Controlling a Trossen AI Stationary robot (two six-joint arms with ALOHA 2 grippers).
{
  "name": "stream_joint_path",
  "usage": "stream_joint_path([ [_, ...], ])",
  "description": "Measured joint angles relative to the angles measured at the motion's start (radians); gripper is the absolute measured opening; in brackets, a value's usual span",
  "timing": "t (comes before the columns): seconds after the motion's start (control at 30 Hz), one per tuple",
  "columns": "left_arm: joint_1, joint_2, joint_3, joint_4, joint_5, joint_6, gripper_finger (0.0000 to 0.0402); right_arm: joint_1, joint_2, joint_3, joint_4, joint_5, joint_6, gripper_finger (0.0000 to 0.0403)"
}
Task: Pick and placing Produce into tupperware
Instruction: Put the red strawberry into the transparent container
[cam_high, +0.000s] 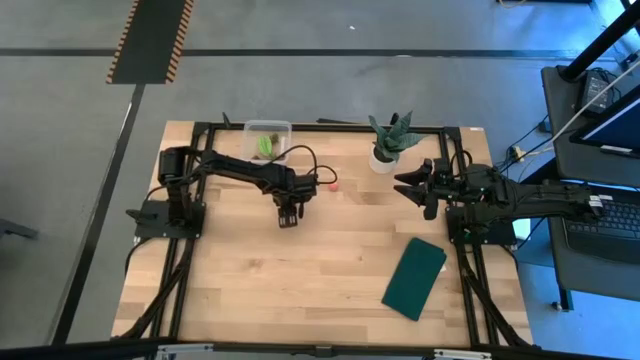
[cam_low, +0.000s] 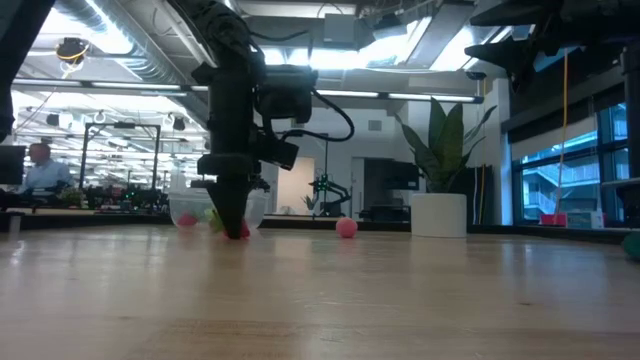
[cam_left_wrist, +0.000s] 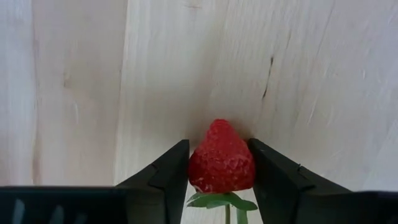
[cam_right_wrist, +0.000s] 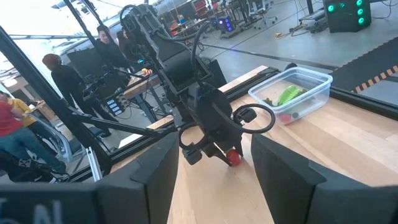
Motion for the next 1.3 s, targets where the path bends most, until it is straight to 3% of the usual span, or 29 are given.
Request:
stream_joint_path([
  [0.57,0.001,-0.047,-0.002,-0.07,-0.008,0.001,0.0137,0.0,0.0,0.0,0.0,0.0,0.0,0.0204],
  [0.67,0.001,-0.105,-0.001,-0.099,-0.011,0.0,0.0144,0.0,0.0,0.0,0.0,0.0,0.001,0.0204],
  [0.93,0.017,-0.341,-0.001,-0.16,-0.161,-0.017,0.014,0.0,0.0,0.0,0.002,0.001,0.002,0.0204],
  [1.1,0.069,-0.504,0.001,-0.142,-0.259,-0.066,0.0143,0.0,0.0,0.0,0.01,0.001,0.003,0.0204],
  [1.3,0.164,-0.619,0.001,-0.08,-0.275,-0.107,0.0152,0.0,0.0,0.0,0.041,0.001,0.002,0.0204],
])
